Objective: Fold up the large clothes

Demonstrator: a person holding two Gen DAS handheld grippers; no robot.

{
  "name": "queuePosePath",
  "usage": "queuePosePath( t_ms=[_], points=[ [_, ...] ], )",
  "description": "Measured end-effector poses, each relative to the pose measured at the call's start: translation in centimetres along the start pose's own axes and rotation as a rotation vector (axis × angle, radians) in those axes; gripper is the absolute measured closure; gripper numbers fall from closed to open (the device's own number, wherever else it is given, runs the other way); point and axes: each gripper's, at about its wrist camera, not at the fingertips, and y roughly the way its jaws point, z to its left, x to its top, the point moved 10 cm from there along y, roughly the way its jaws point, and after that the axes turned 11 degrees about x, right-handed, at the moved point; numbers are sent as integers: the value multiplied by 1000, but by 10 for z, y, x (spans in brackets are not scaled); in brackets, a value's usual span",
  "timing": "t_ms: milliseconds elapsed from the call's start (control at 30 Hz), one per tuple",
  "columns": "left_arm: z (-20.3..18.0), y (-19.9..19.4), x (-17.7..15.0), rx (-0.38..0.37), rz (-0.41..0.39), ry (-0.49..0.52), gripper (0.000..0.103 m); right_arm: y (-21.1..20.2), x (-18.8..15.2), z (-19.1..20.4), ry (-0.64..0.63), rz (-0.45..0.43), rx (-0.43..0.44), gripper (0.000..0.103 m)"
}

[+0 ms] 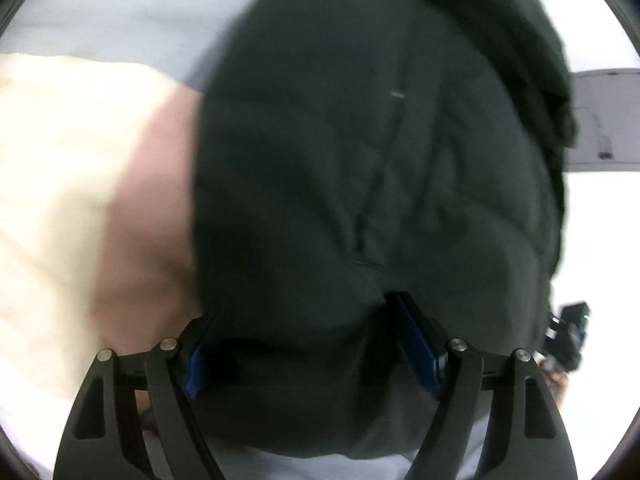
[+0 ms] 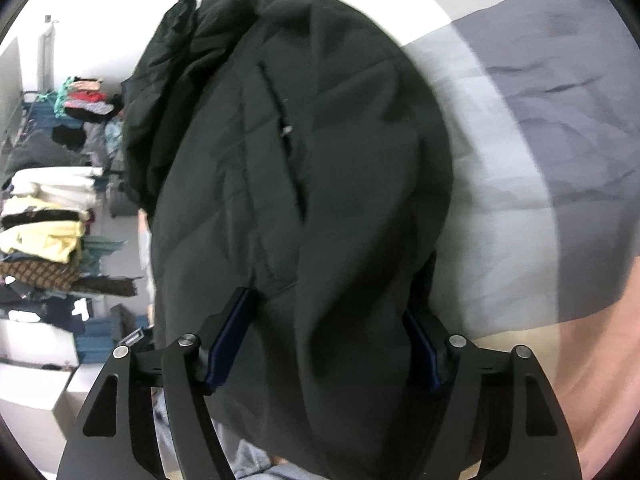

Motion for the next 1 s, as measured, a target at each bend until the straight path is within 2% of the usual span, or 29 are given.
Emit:
queuePosePath(
  t_ms=[67,133,167,233,267,300,333,400,567,800,1000],
  points=[
    [-9,-4,-2,-61,-6,14,26,0,-3,13,-23,15,62,33],
    [-16,-9,-2,-106,-25,17,40,-2,-6,29,-65,16,115,38],
    [-19,-11,-3,-123,-40,16,44,-5,-7,39,-99,8,134,44],
    [-27,-19,-4,-146,-77,29,61,-7,-10,49,-143,2,138,57],
    [-26,-23,-4,-157,-94,27,66,-8,-11,53,-165,-3,127,67],
    [-23,-28,-3,-169,-114,19,76,-8,-11,55,-174,-6,121,78],
    [-23,-34,-3,-186,-138,8,83,-9,-11,58,-191,-15,116,83],
    [-28,-39,-1,-214,-180,-1,89,-12,-12,66,-225,-32,114,92],
    [-22,-84,-4,-353,-259,-54,97,-36,-11,94,-336,-85,138,96],
    [5,-161,-20,-451,-338,-71,102,-81,-33,149,-506,-127,171,98],
    [-14,-200,-39,-499,-372,-40,102,-111,-63,184,-570,-183,248,99]
  ],
)
